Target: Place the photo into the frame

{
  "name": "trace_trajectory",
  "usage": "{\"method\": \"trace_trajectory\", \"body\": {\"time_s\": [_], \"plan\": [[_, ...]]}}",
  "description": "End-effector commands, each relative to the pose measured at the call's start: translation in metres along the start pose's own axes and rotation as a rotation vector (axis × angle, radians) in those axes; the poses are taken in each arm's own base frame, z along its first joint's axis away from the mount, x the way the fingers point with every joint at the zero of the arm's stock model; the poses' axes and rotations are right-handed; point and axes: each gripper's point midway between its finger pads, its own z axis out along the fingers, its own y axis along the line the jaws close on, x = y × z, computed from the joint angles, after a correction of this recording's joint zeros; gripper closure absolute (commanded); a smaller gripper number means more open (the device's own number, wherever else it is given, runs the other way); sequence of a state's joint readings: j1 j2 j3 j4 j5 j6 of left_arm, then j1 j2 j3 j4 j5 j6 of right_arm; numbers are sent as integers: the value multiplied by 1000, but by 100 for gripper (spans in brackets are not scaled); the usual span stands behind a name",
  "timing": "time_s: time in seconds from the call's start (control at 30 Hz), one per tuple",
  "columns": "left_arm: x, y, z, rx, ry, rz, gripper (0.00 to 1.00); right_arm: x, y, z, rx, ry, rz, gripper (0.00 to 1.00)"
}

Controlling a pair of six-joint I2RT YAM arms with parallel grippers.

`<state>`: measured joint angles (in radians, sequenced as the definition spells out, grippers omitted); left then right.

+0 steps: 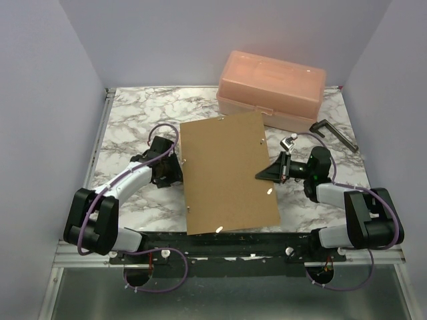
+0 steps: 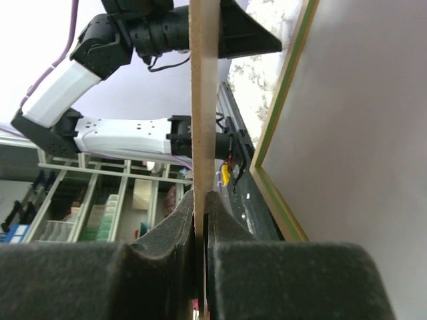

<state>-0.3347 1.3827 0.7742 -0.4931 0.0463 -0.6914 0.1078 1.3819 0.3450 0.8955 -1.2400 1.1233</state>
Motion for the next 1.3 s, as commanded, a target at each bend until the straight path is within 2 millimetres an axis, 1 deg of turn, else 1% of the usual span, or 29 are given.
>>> {"method": "trace_trajectory", "body": {"time_s": [0.0, 0.17, 0.27, 0.3, 0.37, 0.43, 0.5, 0.73, 0.9, 0.97, 1.0, 1.03, 1.1, 1.13, 1.2, 1.27], "plan": [[5, -3, 1, 49, 7, 3, 44, -14, 4, -2, 9, -5, -66, 99], [12, -14, 11, 107, 32, -15, 44, -19, 9, -3, 11, -12, -74, 99], [15, -15, 16, 90, 45, -9, 47, -22, 10, -4, 17, -15, -77, 99], [17, -13, 18, 75, 49, -9, 49, -22, 11, -4, 18, -15, -78, 99], [17, -8, 21, 45, 52, -9, 60, -22, 11, -5, 20, -15, -73, 99], [16, -8, 22, 41, 48, 1, 72, -23, 10, -6, 24, -19, -72, 99], [13, -9, 21, 33, 49, 7, 80, -23, 8, -7, 29, -22, -68, 99], [-11, -13, 16, -15, 26, 67, 83, -24, 2, -10, 47, -35, -41, 99], [-24, -8, 18, -81, 27, 124, 83, -22, -6, -11, 61, -36, -15, 99], [-25, -10, 18, -82, 30, 130, 80, -22, -9, -11, 64, -34, -7, 99], [-26, -11, 17, -77, 29, 129, 75, -22, -10, -10, 67, -34, -2, 99], [-26, -12, 15, -68, 22, 128, 70, -22, -12, -10, 69, -33, 0, 99], [-26, -14, 11, -53, 15, 124, 54, -22, -15, -10, 78, -31, 9, 99], [-26, -15, 9, -48, 7, 123, 47, -22, -16, -10, 82, -30, 10, 99], [-25, -13, 4, -48, 1, 118, 42, -24, -18, -10, 90, -26, 15, 99], [-26, -11, 1, -45, -9, 107, 42, -25, -17, -9, 87, -21, 15, 99]]}}
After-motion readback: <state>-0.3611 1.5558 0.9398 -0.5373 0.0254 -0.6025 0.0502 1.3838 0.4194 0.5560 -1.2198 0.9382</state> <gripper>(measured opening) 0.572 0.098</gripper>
